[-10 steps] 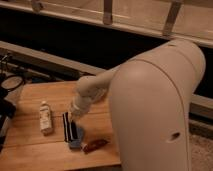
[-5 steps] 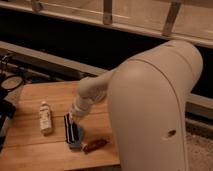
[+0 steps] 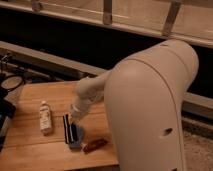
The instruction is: Place the eraser on the white sponge
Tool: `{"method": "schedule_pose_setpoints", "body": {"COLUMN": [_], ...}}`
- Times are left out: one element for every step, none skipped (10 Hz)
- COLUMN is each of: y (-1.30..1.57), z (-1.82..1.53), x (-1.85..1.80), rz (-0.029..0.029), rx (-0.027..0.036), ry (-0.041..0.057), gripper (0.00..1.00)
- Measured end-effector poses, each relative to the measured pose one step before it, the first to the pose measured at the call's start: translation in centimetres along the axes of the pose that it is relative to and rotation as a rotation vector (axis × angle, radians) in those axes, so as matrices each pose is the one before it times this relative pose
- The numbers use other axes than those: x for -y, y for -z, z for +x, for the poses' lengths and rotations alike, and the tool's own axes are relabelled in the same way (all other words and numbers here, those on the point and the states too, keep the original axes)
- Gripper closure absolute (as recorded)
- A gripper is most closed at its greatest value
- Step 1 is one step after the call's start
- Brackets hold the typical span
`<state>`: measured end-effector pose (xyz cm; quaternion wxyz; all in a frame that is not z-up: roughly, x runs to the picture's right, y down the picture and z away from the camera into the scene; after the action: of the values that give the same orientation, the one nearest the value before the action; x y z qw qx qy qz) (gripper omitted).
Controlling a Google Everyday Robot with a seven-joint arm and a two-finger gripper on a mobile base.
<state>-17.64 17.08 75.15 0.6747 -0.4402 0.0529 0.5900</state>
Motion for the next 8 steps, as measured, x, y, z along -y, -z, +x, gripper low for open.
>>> {"method": "schedule_pose_setpoints", "body": {"y": [-0.066,0.012,0.047,-0.022,-0.083,-0.071,-0.055,-0.017], "z": [0.046,0.039,0.017,-0.01,0.064,0.019,0.011,0.007], "x": [-0.053,0.079,0.067,-0.067,-0.128,-0.137,-0.111,0.013], "rz": [0.00041,0.00065,0.00049,-0.00002,0.00003,0.00008,0.00019,0.00035], "rx": [-0.00072,0.00075,0.00069,-0.00028,-0.00193,-0.00118,-0.00042,0.00025], "ry": [0.00163,-0.00206,-0.00052,0.00151,0.00276,0.00276,0.00241,0.0005], "gripper": [0.62,0.5,0.4,0.33,0.26,0.25,0.25,0.25]}}
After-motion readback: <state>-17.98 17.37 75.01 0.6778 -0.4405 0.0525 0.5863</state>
